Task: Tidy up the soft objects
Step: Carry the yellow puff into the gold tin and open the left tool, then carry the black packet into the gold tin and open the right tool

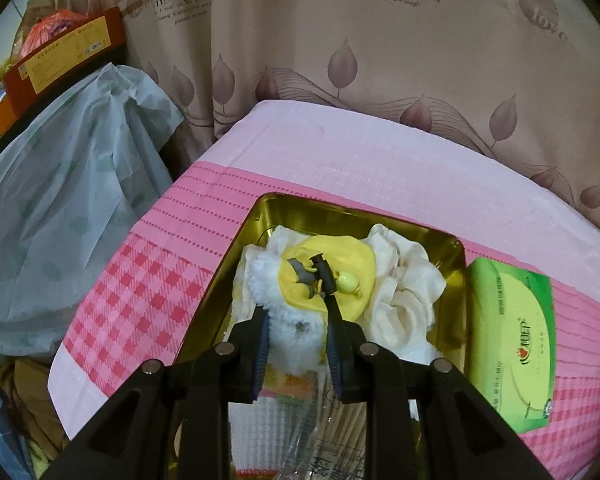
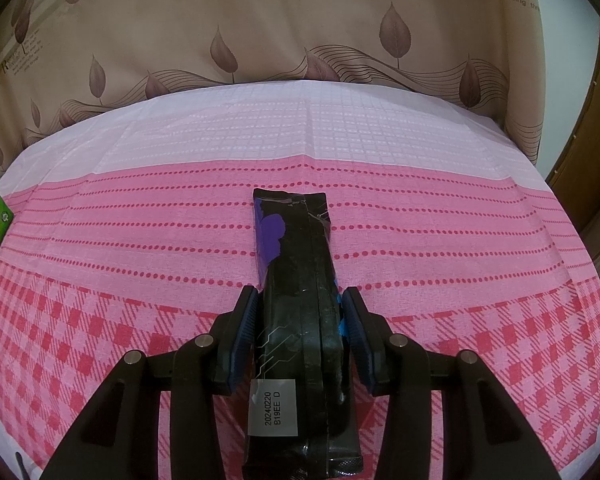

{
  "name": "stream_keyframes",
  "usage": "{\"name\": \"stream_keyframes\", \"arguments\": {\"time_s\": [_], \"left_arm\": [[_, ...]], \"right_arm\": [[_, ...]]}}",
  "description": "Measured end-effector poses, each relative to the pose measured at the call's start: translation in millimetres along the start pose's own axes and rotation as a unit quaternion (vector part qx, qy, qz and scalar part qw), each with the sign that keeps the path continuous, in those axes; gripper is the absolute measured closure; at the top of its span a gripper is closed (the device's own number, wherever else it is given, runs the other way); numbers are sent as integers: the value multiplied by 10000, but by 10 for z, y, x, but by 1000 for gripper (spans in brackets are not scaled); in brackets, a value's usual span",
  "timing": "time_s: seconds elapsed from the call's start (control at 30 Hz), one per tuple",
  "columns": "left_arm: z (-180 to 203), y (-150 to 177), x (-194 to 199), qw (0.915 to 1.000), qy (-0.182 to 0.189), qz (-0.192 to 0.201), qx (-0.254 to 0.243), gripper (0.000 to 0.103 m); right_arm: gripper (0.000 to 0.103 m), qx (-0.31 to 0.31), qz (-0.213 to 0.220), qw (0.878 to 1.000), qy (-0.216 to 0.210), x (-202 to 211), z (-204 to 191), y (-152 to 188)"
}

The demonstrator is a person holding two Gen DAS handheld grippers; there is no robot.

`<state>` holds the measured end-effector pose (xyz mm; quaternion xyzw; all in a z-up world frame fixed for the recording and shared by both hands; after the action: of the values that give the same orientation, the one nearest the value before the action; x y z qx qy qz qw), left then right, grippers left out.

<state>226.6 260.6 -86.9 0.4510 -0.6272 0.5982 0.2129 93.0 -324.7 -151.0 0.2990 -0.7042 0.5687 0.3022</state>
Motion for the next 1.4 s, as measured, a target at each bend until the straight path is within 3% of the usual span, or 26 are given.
{"name": "stream_keyframes", "arguments": {"time_s": [0.2,0.57,0.7,1.07,1.4], "left_arm": [[-11,7,27,10000,-68,14,-43,66],[-51,135,405,9991,-52,288,-292,59],[-51,217,545,9985,-91,399,-355,58],[-188,509,942,9931,-647,951,-226,58],[-281,761,1023,9902,-929,1014,-238,58]], "right_arm": [[62,3,-1,10000,6,2,6,2],[62,11,-3,10000,17,1,21,7],[62,17,-5,10000,16,1,29,6],[62,51,-11,10000,50,0,25,4],[67,-17,14,9999,110,38,-59,46]]}}
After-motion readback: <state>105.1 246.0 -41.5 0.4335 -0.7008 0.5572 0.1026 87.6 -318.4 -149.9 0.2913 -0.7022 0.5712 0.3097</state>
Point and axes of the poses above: each gripper's, at about its wrist camera, not at the fingertips, and x roughly against the way its jaws point, z to its right, y to its underside, the point moved 4 cm from there along -x, roughly the way its jaws point, and after that the axes turned 12 degrees about -y, right-handed, at the moved point
